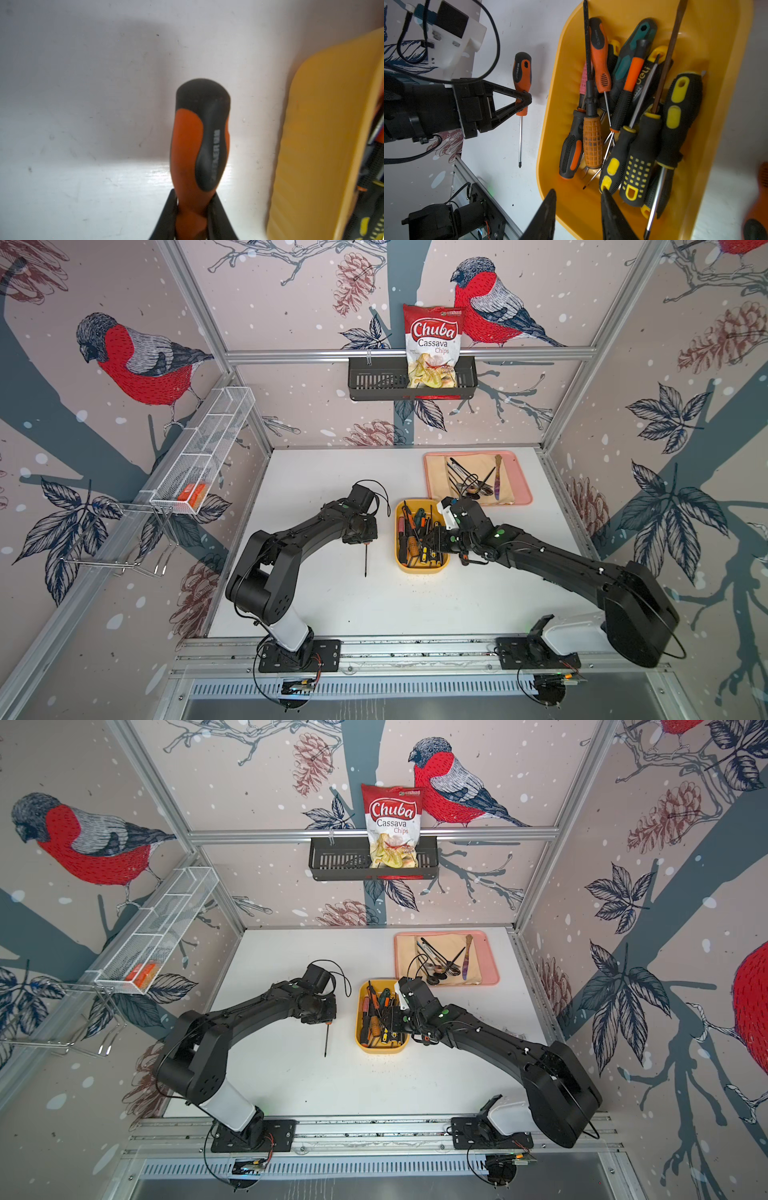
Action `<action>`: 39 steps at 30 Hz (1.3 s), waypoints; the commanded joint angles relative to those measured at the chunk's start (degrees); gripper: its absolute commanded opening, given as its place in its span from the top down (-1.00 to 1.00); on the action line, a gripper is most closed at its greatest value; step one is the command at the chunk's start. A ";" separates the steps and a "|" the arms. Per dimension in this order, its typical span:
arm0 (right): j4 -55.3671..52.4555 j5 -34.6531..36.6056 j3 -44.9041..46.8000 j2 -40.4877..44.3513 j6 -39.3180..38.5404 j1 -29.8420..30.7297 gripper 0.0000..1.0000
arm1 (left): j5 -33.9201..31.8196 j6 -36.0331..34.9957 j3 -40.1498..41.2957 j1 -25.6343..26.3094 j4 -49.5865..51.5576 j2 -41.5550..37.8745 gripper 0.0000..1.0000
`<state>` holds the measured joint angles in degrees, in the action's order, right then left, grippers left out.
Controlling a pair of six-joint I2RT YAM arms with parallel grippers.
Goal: Take out the screwdriver from the storage box
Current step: Place the screwdriver at the center of the board.
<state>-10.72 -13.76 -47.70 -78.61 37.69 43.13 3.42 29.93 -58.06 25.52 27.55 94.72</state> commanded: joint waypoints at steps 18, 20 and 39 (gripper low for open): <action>-1.14 3.48 -1.95 -1.95 0.90 0.45 0.25 | 3.08 -1.34 2.01 -2.05 -5.52 4.95 0.49; -1.40 3.47 -2.11 -2.05 0.68 0.46 0.25 | 3.08 -1.29 2.05 -2.00 -5.38 4.75 0.41; -6.64 5.80 -6.40 -4.78 0.61 0.89 0.21 | 5.46 -0.78 1.35 -2.05 -2.67 -4.13 0.21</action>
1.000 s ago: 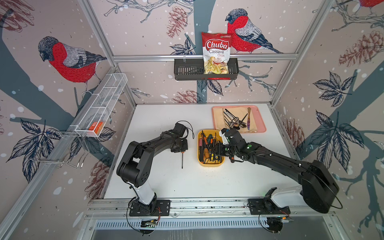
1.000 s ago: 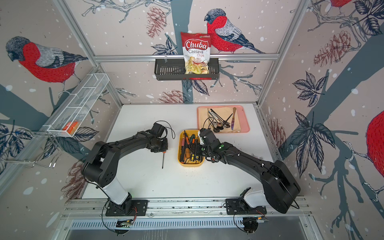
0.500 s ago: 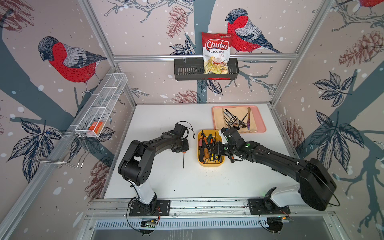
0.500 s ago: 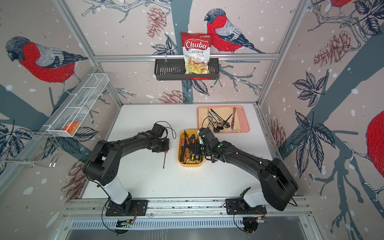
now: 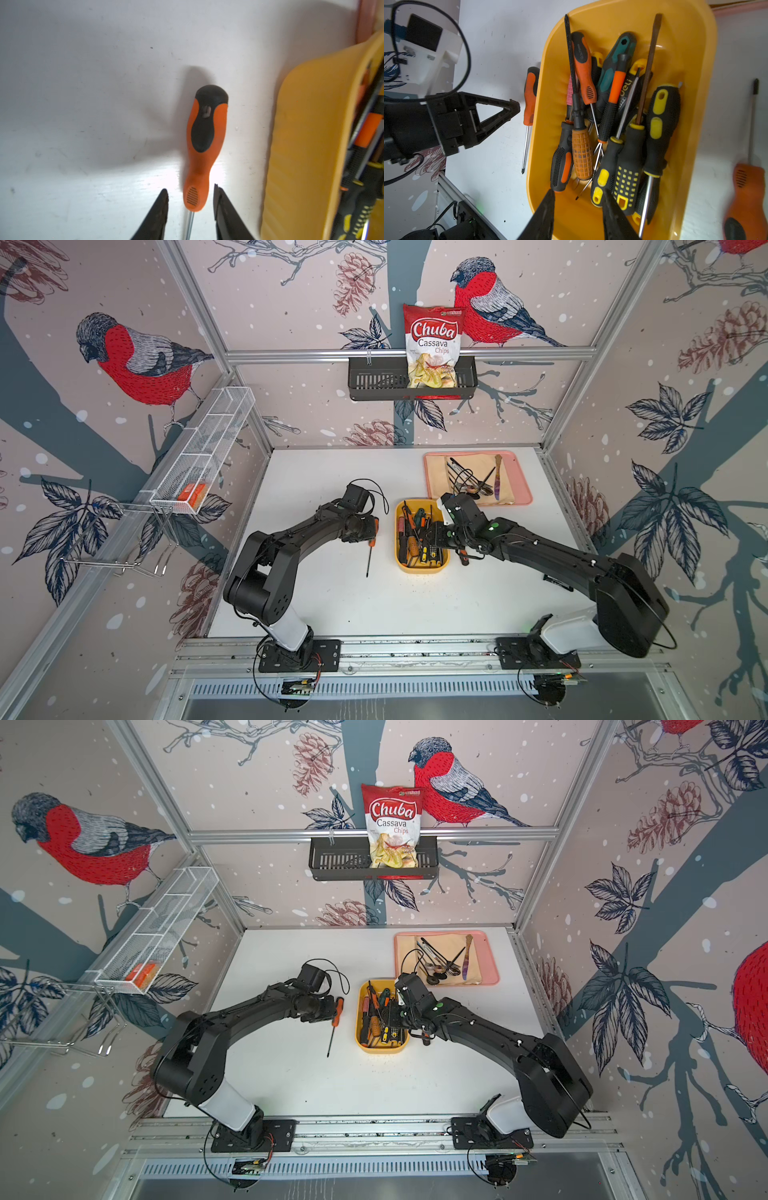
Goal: Take out the screwdriver from the storage box
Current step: Place the screwdriver at the center of the board, then pick up the screwdriver from the storage box.
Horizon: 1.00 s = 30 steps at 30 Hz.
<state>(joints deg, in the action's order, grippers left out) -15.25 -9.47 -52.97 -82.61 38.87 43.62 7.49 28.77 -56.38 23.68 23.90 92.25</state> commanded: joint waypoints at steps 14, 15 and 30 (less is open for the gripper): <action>-7.73 3.45 -9.17 -10.43 -0.53 2.64 0.17 | 12.27 0.72 4.95 -0.18 -2.00 -14.79 0.12; -7.95 3.59 -9.70 -11.10 -0.55 2.79 0.17 | 13.32 0.68 5.42 -0.21 -2.27 -15.51 0.12; -11.38 5.38 -15.79 -18.05 -0.29 4.35 0.16 | 18.08 1.07 9.78 -0.21 -2.89 -22.28 0.11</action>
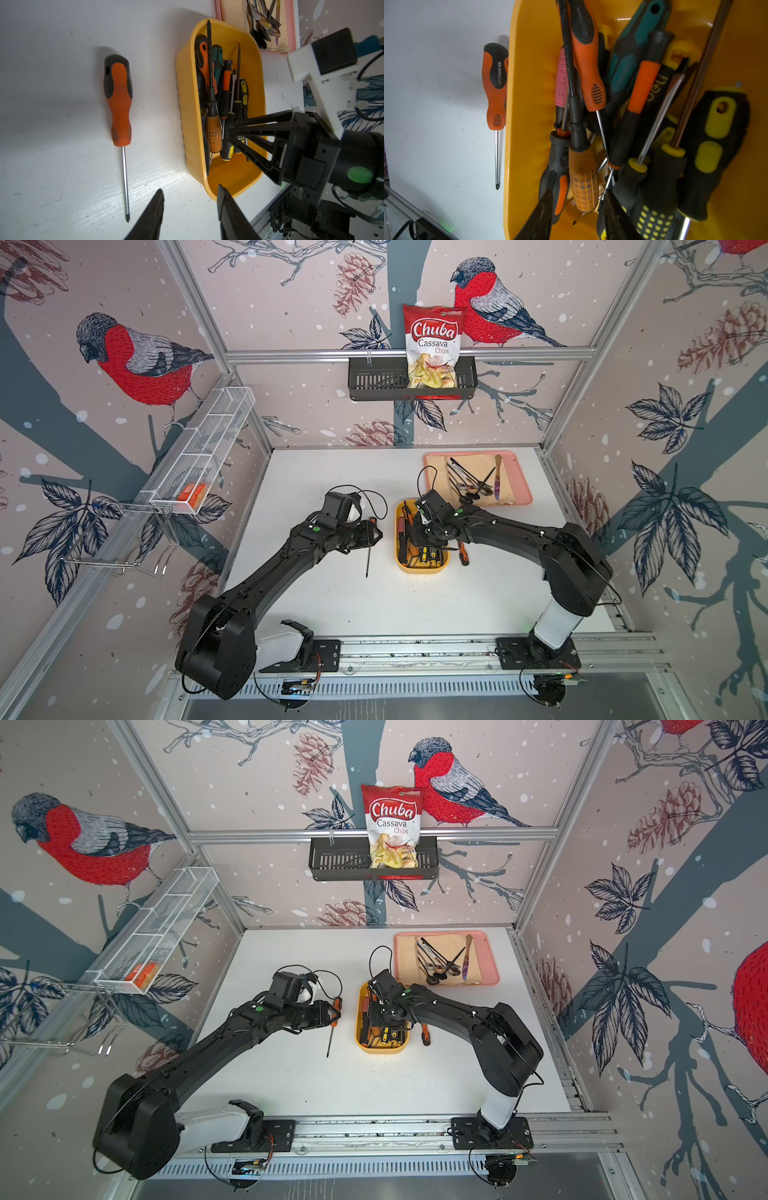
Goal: Take out the screwdriver from the storage box
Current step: Pick up the screwdriver from the storage box.
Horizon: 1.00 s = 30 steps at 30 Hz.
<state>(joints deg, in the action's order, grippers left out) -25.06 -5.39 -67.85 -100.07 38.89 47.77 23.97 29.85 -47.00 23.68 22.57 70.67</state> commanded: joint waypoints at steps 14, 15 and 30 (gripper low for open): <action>-3.15 2.49 -4.07 -6.04 -0.70 0.75 0.15 | 2.08 0.52 3.14 -0.22 -2.50 -1.80 0.11; -3.22 2.49 -4.32 -6.42 -0.74 0.75 0.18 | 2.09 0.63 3.34 -0.21 -2.46 -1.88 0.11; -3.42 2.15 -6.06 -10.05 -1.71 0.93 0.28 | 1.67 1.34 4.87 -0.21 -2.58 -2.84 0.12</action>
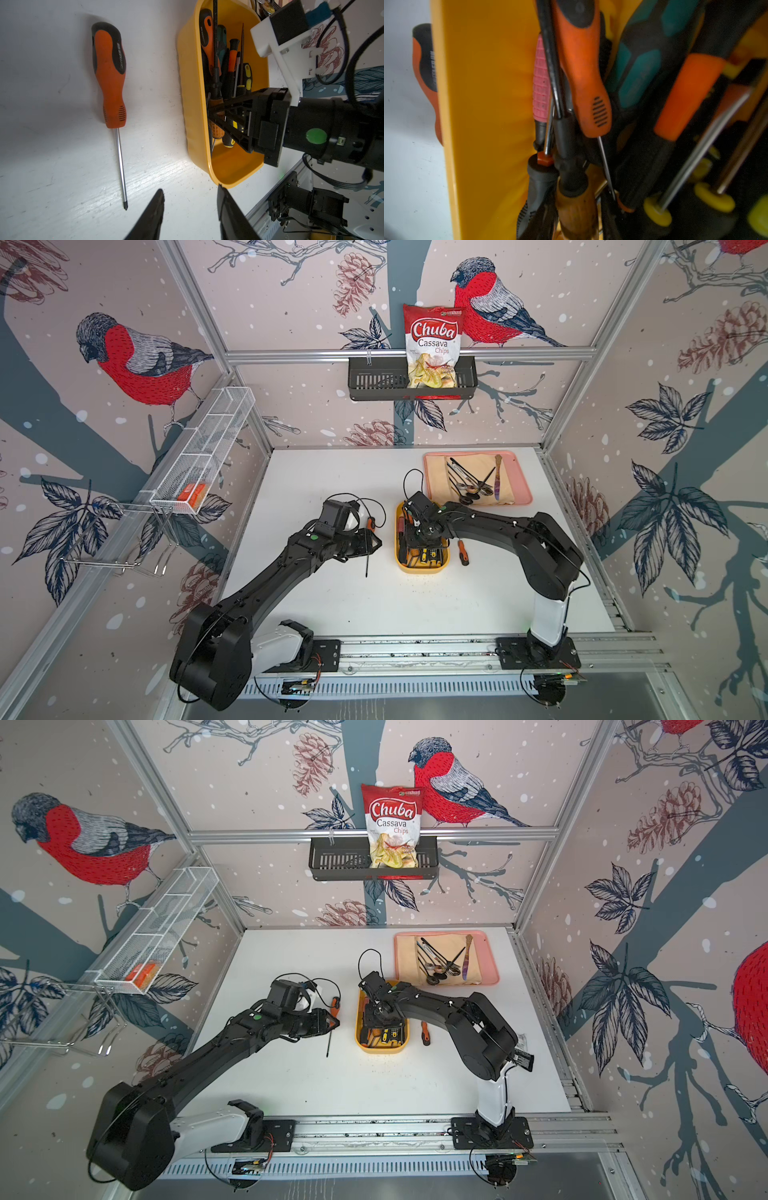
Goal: Take out the screwdriver from the storage box
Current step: Pick up the screwdriver from the storage box.
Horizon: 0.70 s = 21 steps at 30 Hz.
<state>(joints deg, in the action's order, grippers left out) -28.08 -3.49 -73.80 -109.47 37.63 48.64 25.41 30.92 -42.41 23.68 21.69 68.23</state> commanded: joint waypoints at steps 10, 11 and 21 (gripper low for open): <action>-2.06 0.23 -1.14 2.15 -1.00 0.04 0.55 | 1.03 0.74 -0.08 -0.22 -2.83 0.53 0.12; -2.24 0.16 -1.14 2.83 -1.06 -0.04 0.55 | 1.21 0.83 -0.22 -0.16 -2.98 0.82 0.12; -5.44 0.14 1.80 11.20 -2.10 -2.77 0.57 | 3.13 2.47 -2.25 1.69 -7.17 4.00 0.12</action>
<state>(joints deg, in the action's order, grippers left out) -31.59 -3.70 -72.88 -100.36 36.16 46.68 27.03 32.84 -43.66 24.53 17.89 71.40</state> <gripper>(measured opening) 0.275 0.438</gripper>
